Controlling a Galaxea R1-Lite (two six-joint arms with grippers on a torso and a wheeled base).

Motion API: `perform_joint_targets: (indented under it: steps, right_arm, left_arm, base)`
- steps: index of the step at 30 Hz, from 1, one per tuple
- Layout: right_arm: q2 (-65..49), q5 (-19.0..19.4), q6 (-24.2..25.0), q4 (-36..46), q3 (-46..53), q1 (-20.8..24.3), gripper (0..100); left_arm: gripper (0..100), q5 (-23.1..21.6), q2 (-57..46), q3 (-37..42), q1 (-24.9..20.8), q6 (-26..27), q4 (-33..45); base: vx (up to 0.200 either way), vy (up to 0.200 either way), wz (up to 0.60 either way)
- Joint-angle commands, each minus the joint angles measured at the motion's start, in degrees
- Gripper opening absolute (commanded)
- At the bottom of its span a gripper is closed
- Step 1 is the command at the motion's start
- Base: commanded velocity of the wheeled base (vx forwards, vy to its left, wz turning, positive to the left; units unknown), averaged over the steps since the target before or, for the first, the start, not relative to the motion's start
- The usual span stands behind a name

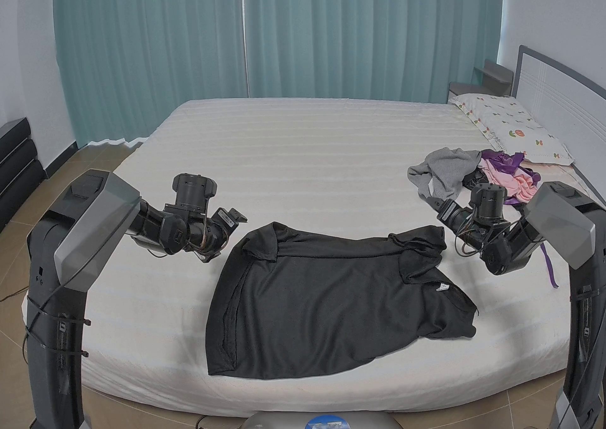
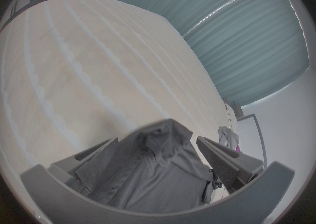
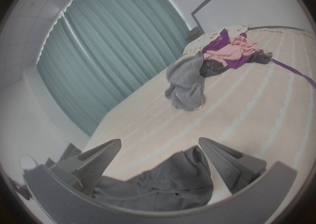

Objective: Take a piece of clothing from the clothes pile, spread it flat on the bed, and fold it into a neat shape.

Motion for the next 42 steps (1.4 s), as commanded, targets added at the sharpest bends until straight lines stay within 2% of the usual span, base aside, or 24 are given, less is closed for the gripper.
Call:
perform_joint_targets:
  steps: [1,5,9,12,16,20,23,31,32,36,40,42]
  right_arm:
    - [-2.81,0.35,3.50,-0.46,-0.45,-1.56,100]
    - [-3.52,2.20,3.41,-0.37,2.19,-2.35,100]
    - [-3.43,5.71,4.03,-0.37,5.70,-2.87,100]
    - [-2.73,8.70,3.94,-0.37,7.90,-3.22,100]
    - [-2.02,13.98,3.94,-0.29,10.36,-3.31,100]
    - [0.97,13.98,3.59,-0.29,8.78,-2.70,100]
    - [2.37,13.98,3.68,-0.02,6.67,-2.70,100]
    - [7.03,10.37,3.50,4.28,-0.71,-2.08,100]
    - [7.56,10.46,3.41,4.37,-1.59,-2.08,0]
    - [10.37,10.02,3.59,6.48,-6.60,-1.38,0]
    - [12.92,6.51,3.15,7.71,-12.75,-1.38,0]
    - [12.92,6.07,3.59,7.62,-16.36,-1.47,0]
  left_arm:
    - [100,-0.28,-2.16,0.51,2.36,-2.20,-0.75]
    - [100,-1.16,-3.22,2.09,3.41,-4.58,-0.75]
    - [100,-6.96,-6.91,9.39,4.03,-5.28,-1.46]
    - [100,-9.95,-9.20,15.45,3.85,-7.74,-4.80]
    - [100,-10.91,-10.69,22.66,3.32,-11.17,-12.00]
    - [100,-11.26,-11.39,28.55,2.80,-13.10,-20.79]
    - [100,-11.26,-11.83,31.45,2.80,-13.10,-24.13]
    - [100,-11.09,-11.74,31.89,2.80,-13.19,-25.28]
    - [100,-11.09,-11.74,31.89,2.71,-13.19,-25.28]
    - [100,-10.65,-11.66,31.97,2.71,-13.19,-25.28]
    - [100,-10.56,-11.83,32.85,2.71,-13.10,-25.36]
    - [100,-10.56,-11.83,32.94,2.62,-13.10,-25.36]
  base:
    - [0.000,0.000,0.00]
    - [0.000,0.000,0.00]
    - [0.000,0.000,0.00]
    - [0.000,0.000,0.00]
    - [0.000,0.000,0.00]
    - [0.000,0.000,0.00]
    - [0.000,0.000,0.00]
    - [0.000,0.000,0.00]
    - [0.000,0.000,0.00]
    - [0.000,0.000,0.00]
    - [0.000,0.000,0.00]
    - [0.000,0.000,0.00]
